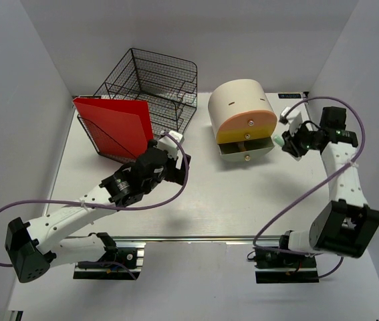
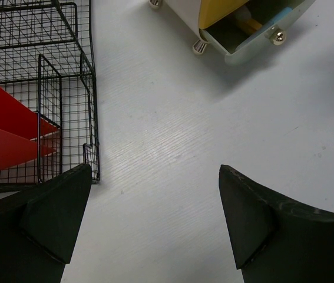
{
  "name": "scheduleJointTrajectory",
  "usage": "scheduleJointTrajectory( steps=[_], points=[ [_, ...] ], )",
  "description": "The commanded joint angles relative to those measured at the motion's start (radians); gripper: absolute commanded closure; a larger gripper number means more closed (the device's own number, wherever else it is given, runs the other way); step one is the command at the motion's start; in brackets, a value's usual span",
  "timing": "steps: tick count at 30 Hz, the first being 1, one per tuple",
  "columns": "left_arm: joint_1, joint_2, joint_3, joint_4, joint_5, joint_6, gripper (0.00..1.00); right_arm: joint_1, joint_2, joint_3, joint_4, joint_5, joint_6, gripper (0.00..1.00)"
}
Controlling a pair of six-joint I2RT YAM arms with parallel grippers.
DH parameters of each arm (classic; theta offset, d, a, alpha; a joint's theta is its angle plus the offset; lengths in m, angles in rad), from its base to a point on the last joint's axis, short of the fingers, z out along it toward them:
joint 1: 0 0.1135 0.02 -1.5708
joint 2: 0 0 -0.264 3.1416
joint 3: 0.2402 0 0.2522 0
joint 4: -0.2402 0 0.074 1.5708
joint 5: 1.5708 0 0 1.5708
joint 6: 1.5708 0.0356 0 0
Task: Organize the desk
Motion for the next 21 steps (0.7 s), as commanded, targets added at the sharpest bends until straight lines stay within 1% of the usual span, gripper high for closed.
scheduleJointTrajectory(
  steps=[1,3,4,6,7,9,10,12,13,17,21],
  points=[
    [0.002,-0.029,-0.004,0.024,0.002,0.007,0.02,0.049,-0.065,-0.054,-0.141,-0.143,-0.268,1.0],
    [0.002,-0.029,-0.006,0.025,0.007,0.007,0.02,0.104,-0.077,-0.078,-0.125,-0.125,-0.286,1.0],
    [0.002,-0.029,-0.006,0.025,0.008,0.01,0.02,0.165,-0.077,-0.085,-0.088,-0.111,-0.276,1.0],
    [0.002,-0.029,-0.007,0.025,0.007,0.013,0.02,0.204,-0.076,-0.095,-0.05,-0.05,-0.26,1.0],
    [0.002,-0.032,-0.01,0.03,0.005,0.014,0.02,0.286,-0.082,-0.1,0.002,0.002,-0.241,1.0],
    [0.002,-0.03,-0.012,0.03,0.004,0.017,0.02,0.322,-0.096,-0.132,0.064,0.051,-0.233,1.0],
    [0.002,-0.029,-0.013,0.033,0.002,0.019,0.02,0.372,-0.114,-0.144,0.132,0.106,-0.24,1.0],
    [0.002,-0.027,-0.013,0.033,0.002,0.02,0.02,0.409,-0.119,-0.164,0.187,0.151,-0.269,1.0],
    [0.002,-0.026,-0.012,0.033,0.001,0.02,0.02,0.422,-0.105,-0.155,0.197,0.198,-0.28,1.0],
    [0.002,-0.02,-0.013,0.033,0.008,0.02,0.02,0.477,-0.031,-0.066,0.153,0.252,-0.338,1.0],
    [0.002,-0.017,-0.015,0.031,0.008,0.02,0.02,0.52,0.007,-0.062,0.205,0.306,-0.403,1.0]
  ],
)
